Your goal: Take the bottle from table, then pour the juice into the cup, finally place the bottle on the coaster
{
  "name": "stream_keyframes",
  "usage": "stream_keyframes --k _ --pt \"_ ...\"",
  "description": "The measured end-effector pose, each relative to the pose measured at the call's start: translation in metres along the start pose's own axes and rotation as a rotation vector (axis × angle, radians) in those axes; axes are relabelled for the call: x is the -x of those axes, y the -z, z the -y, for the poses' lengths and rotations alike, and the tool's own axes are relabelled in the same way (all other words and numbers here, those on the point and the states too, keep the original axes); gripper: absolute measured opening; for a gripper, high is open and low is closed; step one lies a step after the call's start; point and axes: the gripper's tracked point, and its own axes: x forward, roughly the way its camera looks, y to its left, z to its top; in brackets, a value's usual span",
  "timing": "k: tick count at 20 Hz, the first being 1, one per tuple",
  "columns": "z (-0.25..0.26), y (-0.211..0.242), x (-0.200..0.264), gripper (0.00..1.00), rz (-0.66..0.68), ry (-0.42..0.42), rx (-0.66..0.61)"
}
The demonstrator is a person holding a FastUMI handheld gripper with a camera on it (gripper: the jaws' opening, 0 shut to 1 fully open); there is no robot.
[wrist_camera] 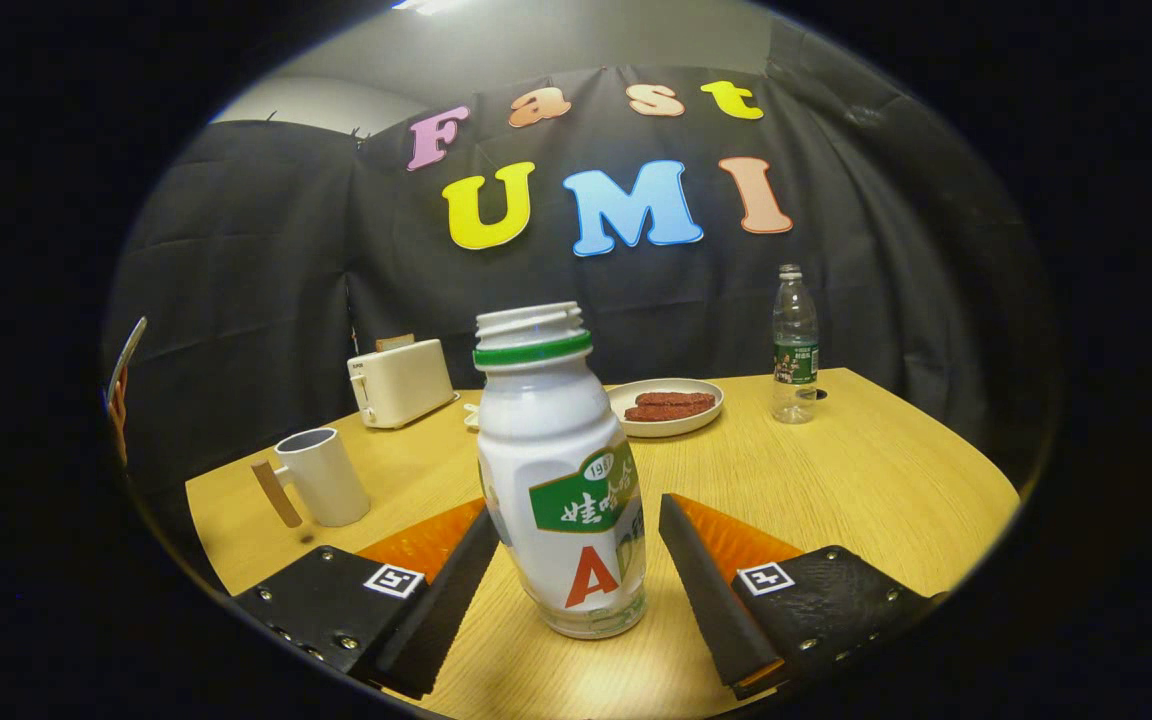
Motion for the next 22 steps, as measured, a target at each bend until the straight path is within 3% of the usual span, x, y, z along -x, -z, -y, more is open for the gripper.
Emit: stream_keyframes --k 3,6,7,14,22 --pt "0.000 0.007 -0.004 0.98 -0.011 0.004 -0.002" --pt "-0.001 0.004 -0.005 0.91 -0.014 0.011 0.010" --pt "0.000 0.009 -0.009 0.84 -0.020 0.013 0.023" --pt "-0.010 0.011 -0.007 0.74 -0.041 0.002 0.082" --pt "-0.019 0.007 -0.016 0.74 -0.061 0.020 0.118"
